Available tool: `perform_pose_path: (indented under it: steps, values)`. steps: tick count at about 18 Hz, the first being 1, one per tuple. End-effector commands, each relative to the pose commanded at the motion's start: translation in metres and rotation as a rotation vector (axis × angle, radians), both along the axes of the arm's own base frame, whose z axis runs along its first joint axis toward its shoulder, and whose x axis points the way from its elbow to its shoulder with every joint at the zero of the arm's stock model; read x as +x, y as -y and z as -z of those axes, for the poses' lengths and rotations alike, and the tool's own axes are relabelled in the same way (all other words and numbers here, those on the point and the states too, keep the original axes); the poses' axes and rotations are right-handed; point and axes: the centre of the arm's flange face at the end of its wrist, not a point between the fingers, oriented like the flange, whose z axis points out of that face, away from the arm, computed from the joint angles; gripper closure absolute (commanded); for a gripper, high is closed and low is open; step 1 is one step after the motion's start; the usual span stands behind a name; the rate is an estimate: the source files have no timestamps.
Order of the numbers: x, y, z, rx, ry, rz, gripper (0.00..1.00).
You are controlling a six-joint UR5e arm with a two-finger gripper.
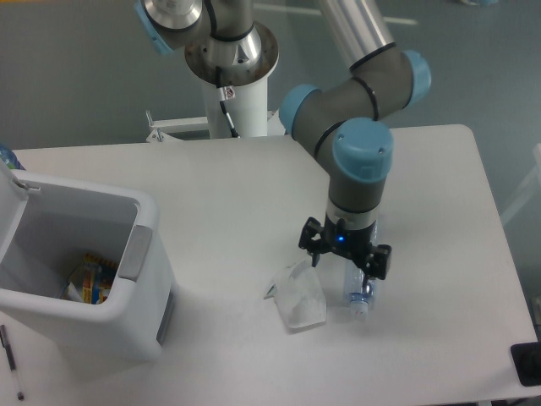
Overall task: Place the trash in the trash can
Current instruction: 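Lower the gripper onto the crumpled white tissue and close on it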
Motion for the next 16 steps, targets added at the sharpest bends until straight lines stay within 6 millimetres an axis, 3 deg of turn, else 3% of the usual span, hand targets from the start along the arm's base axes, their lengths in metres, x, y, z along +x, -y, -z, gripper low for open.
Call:
perform_pose_path:
  steps: [4,11,16]
  values:
    - [0.012,-0.018,0.019,0.023,-0.031,0.027,0.0]
    - [0.022,-0.024,0.039,0.013,-0.003,-0.005,0.0]
    - [0.021,-0.025,0.042,0.01,0.0,-0.007,0.37]
